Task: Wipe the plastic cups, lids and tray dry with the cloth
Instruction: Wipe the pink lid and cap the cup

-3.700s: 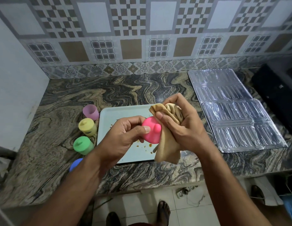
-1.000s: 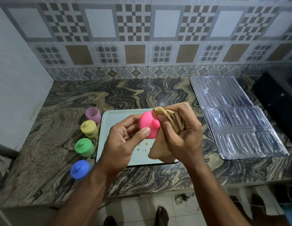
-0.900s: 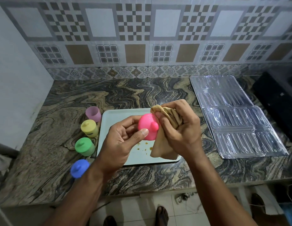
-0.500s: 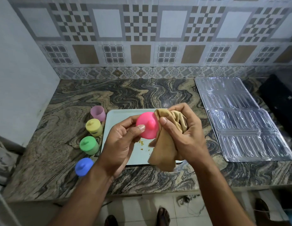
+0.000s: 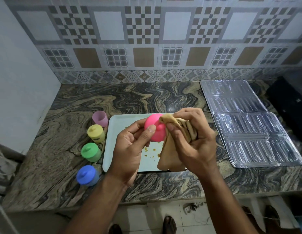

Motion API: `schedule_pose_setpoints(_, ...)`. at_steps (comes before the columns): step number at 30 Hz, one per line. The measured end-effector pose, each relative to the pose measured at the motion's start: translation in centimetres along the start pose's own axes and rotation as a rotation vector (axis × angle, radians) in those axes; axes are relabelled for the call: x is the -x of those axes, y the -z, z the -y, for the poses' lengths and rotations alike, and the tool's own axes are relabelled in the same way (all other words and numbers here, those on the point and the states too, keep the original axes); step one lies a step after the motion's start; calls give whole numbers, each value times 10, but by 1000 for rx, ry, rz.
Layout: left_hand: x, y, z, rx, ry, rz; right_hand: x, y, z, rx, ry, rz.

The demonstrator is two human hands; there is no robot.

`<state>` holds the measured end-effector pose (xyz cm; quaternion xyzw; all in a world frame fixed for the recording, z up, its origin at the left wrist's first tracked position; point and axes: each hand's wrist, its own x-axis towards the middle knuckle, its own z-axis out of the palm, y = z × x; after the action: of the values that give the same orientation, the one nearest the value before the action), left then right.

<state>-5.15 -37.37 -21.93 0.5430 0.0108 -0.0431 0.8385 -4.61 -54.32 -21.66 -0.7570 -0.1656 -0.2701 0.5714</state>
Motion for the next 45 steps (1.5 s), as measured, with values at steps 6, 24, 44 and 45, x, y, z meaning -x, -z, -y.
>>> schedule_pose_setpoints(6,-5,4,-19,-249,-169,166,-16,4,-3,66,61,10)
schedule_pose_setpoints(24,-15,11,-27,-219,-23,90,-12,17,4,-267,-251,51)
schedule_pose_setpoints(44,-17,21,-37,-311,-128,240,-16,18,-4,-493,-444,104)
schedule_pose_setpoints(45,-17,21,-36,-301,-113,241,-15,17,-2,-529,-465,137)
